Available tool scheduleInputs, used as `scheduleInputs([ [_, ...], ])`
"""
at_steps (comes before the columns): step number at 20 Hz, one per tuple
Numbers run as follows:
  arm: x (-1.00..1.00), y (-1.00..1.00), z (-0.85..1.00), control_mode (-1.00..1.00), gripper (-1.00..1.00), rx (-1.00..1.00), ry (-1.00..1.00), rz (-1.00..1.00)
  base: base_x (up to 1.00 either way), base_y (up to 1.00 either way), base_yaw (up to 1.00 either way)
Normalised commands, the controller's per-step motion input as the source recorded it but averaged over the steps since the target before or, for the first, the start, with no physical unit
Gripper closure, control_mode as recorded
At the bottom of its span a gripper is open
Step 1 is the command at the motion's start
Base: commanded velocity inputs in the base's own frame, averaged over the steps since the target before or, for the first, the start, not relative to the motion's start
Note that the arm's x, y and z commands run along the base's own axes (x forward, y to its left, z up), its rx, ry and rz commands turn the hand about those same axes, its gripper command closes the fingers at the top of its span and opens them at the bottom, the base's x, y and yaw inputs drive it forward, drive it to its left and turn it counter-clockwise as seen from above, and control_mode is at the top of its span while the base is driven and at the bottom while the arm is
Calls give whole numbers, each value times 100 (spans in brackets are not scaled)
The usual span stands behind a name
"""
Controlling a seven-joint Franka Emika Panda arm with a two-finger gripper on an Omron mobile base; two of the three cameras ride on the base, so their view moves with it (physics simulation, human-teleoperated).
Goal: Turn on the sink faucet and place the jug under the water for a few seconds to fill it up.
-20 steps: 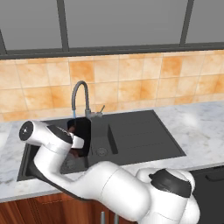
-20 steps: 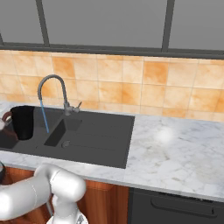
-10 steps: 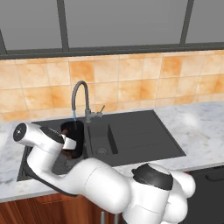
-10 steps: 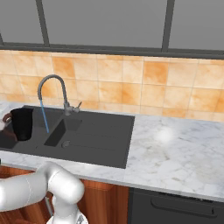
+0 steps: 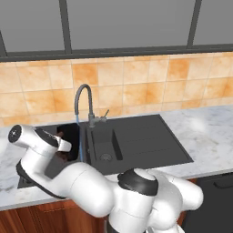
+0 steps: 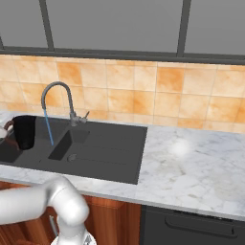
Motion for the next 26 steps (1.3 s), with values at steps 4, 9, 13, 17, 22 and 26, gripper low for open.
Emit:
scheduleInputs([
  [4, 39, 5, 0, -100, 100, 2, 0, 0, 0, 0, 0],
  [9, 31, 0, 0, -100, 100, 3, 0, 0, 0, 0, 0],
  [13, 24, 0, -7, -100, 100, 2, 0, 0, 0, 0, 0],
  [17, 18, 0, -5, -100, 100, 4, 0, 0, 0, 0, 0],
  [22, 16, 0, -2, -100, 100, 6, 0, 0, 0, 0, 0],
  [26, 15, 0, 0, -100, 100, 8, 0, 0, 0, 0, 0],
])
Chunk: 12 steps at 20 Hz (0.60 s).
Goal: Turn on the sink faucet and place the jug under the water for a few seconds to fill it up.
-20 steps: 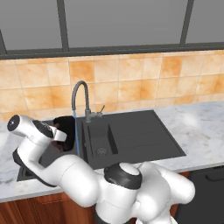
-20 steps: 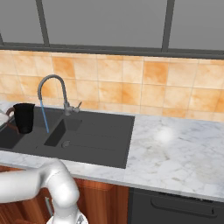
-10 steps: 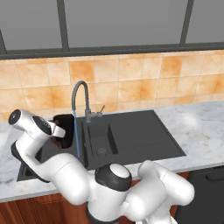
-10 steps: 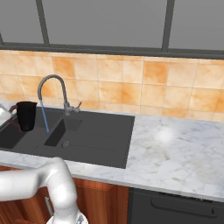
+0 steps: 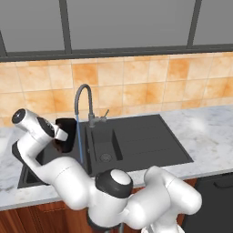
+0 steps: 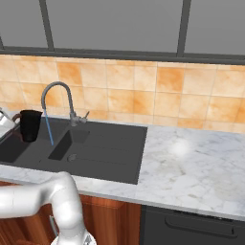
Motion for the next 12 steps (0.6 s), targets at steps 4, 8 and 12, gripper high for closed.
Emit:
scheduleInputs([
  [4, 17, 0, 0, -100, 100, 10, 0, 0, 0, 0, 0],
  [8, 25, 0, 0, -100, 100, 10, 0, 0, 0, 0, 0],
  [12, 24, -1, 0, -100, 100, 10, 0, 0, 0, 0, 0],
])
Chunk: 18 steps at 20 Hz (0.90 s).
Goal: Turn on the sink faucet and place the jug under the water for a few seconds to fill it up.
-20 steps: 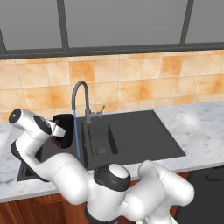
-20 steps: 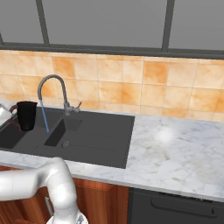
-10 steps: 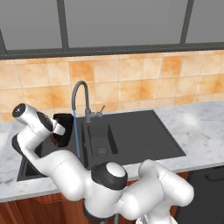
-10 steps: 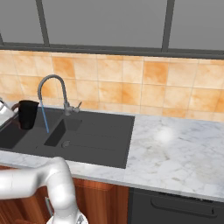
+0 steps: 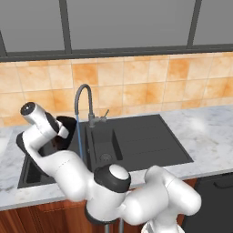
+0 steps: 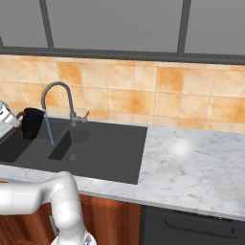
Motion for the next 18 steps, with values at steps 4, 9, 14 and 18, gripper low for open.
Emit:
scheduleInputs([
  [4, 22, -10, 0, -100, 100, 10, 0, 0, 0, 0, 0],
  [9, 12, -18, 0, -100, 100, 7, -3, 0, 0, 0, 0],
  [14, 2, -22, 0, -100, 100, 0, -14, 0, 0, 0, 0],
  [18, 0, -15, 0, -100, 100, 0, -16, 0, 0, 0, 0],
])
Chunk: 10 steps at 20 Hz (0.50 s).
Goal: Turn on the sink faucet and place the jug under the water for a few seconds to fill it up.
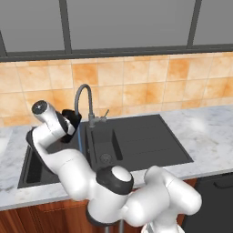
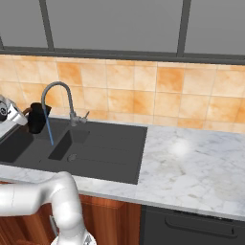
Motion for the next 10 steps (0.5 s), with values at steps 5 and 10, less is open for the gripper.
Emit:
scheduleInputs([
  [5, 0, -3, -5, -100, 100, 0, -5, 0, 0, 0, 0],
  [10, 0, -2, -7, -100, 100, 0, -1, 0, 0, 0, 0],
])
